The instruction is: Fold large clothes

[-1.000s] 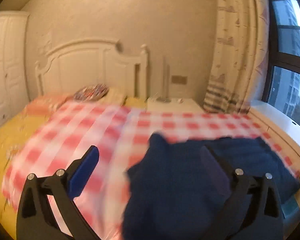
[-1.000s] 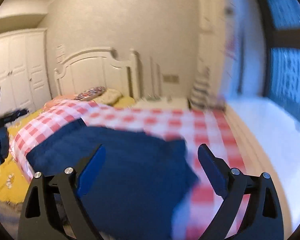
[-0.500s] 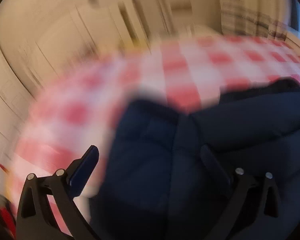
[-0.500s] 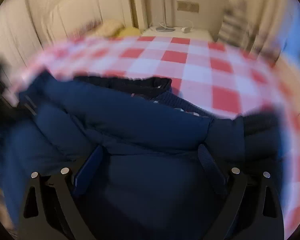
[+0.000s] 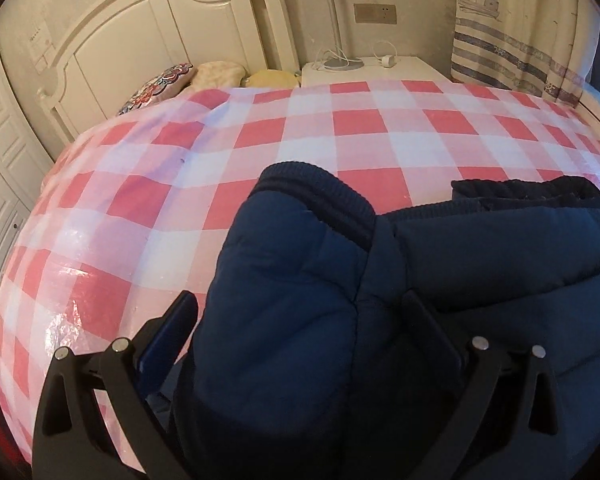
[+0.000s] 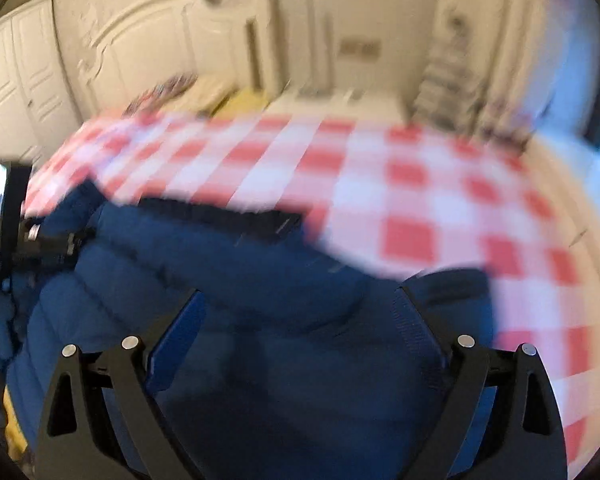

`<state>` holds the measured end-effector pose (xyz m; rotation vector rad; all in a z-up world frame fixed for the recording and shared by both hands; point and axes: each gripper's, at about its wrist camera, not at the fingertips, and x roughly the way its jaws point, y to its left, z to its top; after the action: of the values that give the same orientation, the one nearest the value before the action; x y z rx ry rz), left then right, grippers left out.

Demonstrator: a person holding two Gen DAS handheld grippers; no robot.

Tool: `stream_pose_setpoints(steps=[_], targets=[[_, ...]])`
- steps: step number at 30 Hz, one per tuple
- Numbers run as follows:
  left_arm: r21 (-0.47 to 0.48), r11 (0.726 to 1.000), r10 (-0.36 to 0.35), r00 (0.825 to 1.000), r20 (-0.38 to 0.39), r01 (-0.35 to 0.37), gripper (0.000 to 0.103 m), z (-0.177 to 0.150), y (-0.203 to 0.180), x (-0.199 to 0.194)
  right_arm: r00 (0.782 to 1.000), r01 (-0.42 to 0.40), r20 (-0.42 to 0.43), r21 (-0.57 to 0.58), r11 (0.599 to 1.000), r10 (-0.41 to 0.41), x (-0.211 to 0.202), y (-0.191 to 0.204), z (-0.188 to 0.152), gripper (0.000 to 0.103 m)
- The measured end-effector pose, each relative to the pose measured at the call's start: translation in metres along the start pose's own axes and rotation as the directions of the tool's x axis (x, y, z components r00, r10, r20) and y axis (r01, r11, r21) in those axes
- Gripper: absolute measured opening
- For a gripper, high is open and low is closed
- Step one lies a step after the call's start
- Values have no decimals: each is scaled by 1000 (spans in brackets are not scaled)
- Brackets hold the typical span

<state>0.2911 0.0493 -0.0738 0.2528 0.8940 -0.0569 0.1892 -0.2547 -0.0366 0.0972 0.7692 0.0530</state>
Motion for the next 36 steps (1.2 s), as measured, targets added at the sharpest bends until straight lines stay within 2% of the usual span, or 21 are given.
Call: stream_pose_setpoints(steps=[2, 3, 4, 5, 7, 8, 9, 10, 11, 13, 15, 16, 18, 19, 21, 26, 33, 36], targets=[[1, 1000, 0, 1000, 0, 0, 101, -1, 0, 0, 999, 27, -48, 56, 998, -24, 13, -22, -5, 89], [0, 1000, -2, 1000, 0, 2, 101, 0, 0, 0, 994, 20, -109, 70, 997, -13, 31, -33, -13, 90], [-2, 1000, -6, 1000, -1, 6, 101, 0, 0, -1, 991, -27, -130, 114, 993, 41, 43, -42, -20, 91], [1, 1000, -6, 1000, -5, 6, 101, 1, 0, 0, 992, -53, -105, 146, 988, 69, 43, -48, -21, 91], [5, 1000, 7, 1000, -19, -7, 101, 3, 0, -1, 993, -34, -107, 125, 992, 47, 43, -44, -21, 91], [8, 999, 36, 999, -20, -36, 101, 6, -1, -5, 993, -24, -108, 115, 993, 37, 43, -42, -22, 91], [5, 996, 87, 996, 4, -87, 101, 10, -3, -15, 994, -20, -104, 110, 994, 31, 42, -42, -23, 91], [-6, 994, 105, 994, 35, -105, 100, 13, -4, -26, 994, -23, -101, 113, 993, 34, 42, -41, -24, 91], [-19, 996, 91, 994, 67, -90, 100, 17, -8, -39, 994, -32, -97, 119, 992, 43, 42, -42, -25, 92], [-23, 1000, 10, 992, 126, -7, 101, 26, -25, -66, 994, -33, -95, 119, 992, 45, 42, -42, -26, 93], [52, 998, -32, 983, 180, 23, 101, 35, -66, -85, 995, -27, -97, 113, 993, 38, 43, -43, -26, 93], [90, 995, -50, 983, 178, 34, 101, 37, -83, -84, 995, -26, -97, 112, 993, 37, 43, -43, -25, 93], [176, 983, -81, 989, 128, 57, 101, 38, -127, -70, 995, -29, -94, 116, 993, 40, 43, -44, -25, 93], [202, 978, -69, 991, 112, 45, 101, 37, -142, -61, 995, -29, -91, 116, 993, 39, 43, -44, -25, 93], [273, 962, 4, 996, 87, -28, 101, 28, -169, -37, 995, -34, -84, 122, 992, 45, 41, -45, -25, 93], [197, 977, -95, 995, 30, 87, 101, 24, -151, -20, 995, -29, -89, 119, 993, 40, 42, -42, -25, 93], [199, 975, -101, 995, 24, 94, 101, 22, -152, -9, 995, -21, -91, 113, 993, 31, 42, -41, -25, 93], [171, 976, -140, 990, 10, 136, 101, 25, -142, -16, 996, -21, -88, 114, 993, 32, 42, -41, -25, 93]])
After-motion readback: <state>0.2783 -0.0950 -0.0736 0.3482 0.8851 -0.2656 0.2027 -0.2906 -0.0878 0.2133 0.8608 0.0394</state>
